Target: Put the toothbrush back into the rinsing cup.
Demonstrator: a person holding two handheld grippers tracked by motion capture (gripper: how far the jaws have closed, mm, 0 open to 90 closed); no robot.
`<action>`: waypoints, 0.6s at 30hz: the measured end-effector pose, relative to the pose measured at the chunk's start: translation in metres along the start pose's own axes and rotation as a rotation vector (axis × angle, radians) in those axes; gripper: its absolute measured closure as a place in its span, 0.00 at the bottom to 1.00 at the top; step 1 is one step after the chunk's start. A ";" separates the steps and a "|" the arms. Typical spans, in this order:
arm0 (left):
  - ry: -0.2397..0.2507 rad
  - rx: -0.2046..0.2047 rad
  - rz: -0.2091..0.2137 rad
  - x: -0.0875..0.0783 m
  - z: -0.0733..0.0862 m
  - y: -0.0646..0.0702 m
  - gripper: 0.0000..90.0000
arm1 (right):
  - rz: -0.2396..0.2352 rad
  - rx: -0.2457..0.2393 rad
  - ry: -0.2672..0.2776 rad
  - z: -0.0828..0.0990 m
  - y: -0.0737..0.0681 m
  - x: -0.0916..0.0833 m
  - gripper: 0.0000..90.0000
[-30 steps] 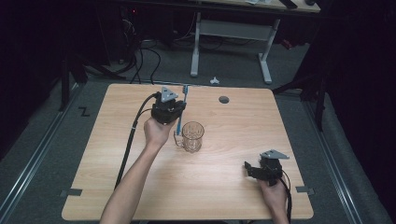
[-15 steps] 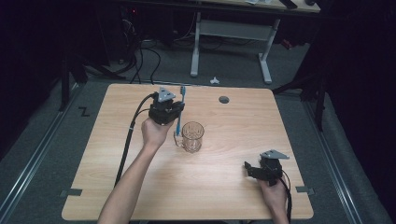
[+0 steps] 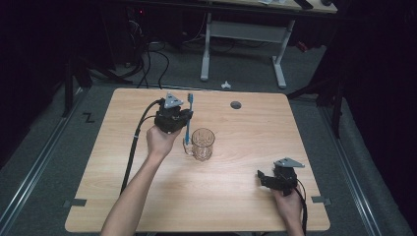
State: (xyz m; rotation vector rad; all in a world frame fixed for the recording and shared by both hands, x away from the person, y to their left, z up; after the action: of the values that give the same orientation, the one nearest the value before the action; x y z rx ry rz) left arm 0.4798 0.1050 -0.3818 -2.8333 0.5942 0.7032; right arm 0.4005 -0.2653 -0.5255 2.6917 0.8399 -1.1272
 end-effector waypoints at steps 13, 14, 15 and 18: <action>-0.010 0.002 0.011 -0.005 0.005 -0.002 0.88 | 0.000 0.000 0.000 0.000 0.000 0.000 0.24; -0.014 0.003 0.012 -0.006 0.005 -0.002 0.88 | 0.000 0.000 0.000 0.000 0.000 0.000 0.25; -0.015 0.003 0.013 -0.006 0.006 -0.002 0.88 | 0.000 0.000 0.000 0.000 0.000 0.000 0.25; -0.016 0.007 0.015 -0.007 0.006 -0.002 0.88 | 0.000 0.000 0.000 0.000 0.000 0.000 0.24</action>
State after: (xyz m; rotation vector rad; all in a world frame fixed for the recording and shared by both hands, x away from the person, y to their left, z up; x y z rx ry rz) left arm 0.4721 0.1108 -0.3835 -2.8170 0.6151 0.7240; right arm 0.4005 -0.2653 -0.5255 2.6922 0.8400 -1.1272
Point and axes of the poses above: each handheld gripper's, and its own axes: x roughly forward along the jaws, z roughly out of its underside, y roughly to its right, the point moved 3 cm from there along x, roughly forward along the jaws, and after that the axes turned 11 degrees about -z, right-handed, at the moved point
